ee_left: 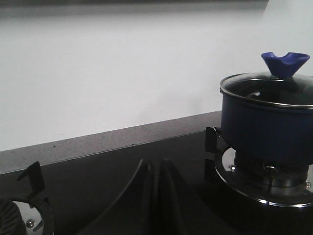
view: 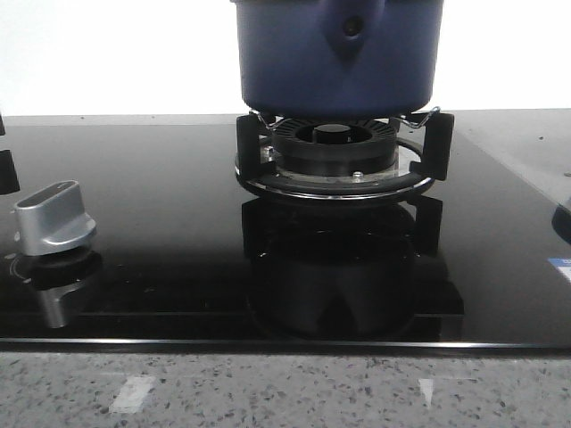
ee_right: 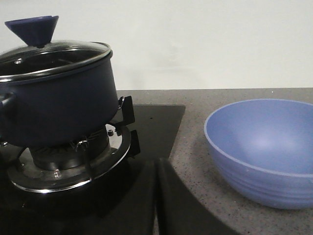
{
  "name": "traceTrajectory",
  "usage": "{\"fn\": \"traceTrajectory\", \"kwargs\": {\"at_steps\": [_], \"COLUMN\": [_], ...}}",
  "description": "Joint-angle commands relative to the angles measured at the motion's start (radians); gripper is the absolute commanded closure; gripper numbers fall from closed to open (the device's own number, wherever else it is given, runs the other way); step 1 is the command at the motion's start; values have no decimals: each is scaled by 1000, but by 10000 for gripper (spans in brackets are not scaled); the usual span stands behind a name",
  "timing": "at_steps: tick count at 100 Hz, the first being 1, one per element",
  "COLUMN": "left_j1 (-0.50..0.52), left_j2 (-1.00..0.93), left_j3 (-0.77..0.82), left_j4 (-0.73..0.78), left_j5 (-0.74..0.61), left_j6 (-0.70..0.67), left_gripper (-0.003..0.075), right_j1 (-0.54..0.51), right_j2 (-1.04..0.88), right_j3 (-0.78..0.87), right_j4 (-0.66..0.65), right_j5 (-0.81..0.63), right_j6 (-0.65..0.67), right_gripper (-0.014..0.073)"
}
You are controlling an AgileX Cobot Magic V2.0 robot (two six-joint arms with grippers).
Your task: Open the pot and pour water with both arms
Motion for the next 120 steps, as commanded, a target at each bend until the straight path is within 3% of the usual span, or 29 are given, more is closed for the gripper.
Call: {"fn": "traceTrajectory", "kwargs": {"at_steps": [1,31,43,48,53,54,55,74,81,89,120], "left_j1": [-8,-8,-8,-8,-8,-8,-8,-8,-8,-8,-8], "left_j2": [2,-1,-1,-1,-1,-1,-1,-25,-71,-142,-450], "left_j3": [-28,-28,-45,-61,-79,-84,-86,-92,-61,1,293], "left_j4": [-79,-79,16,164,359,455,455,1447,1716,1809,1776], "left_j5": [25,25,-5,-34,-66,-77,-83,-202,-231,-285,-319], "left_j6": [0,-5,-138,-282,-526,-597,-597,-1706,-1961,-2012,-2010], "left_gripper": [740,741,740,741,741,741,740,740,741,741,741], "right_j1": [1,1,1,1,1,1,1,1,1,1,1], "right_j2": [6,6,6,6,6,6,6,6,6,6,6], "right_j3": [-28,-28,-28,-28,-28,-28,-28,-28,-28,-28,-28], "right_j4": [11,11,11,11,11,11,11,11,11,11,11], "right_j5": [-28,-28,-28,-28,-28,-28,-28,-28,-28,-28,-28], "right_j6": [-12,-12,-12,-12,-12,-12,-12,-12,-12,-12,-12], "right_gripper": [639,639,639,639,639,639,639,639,639,639,639]}}
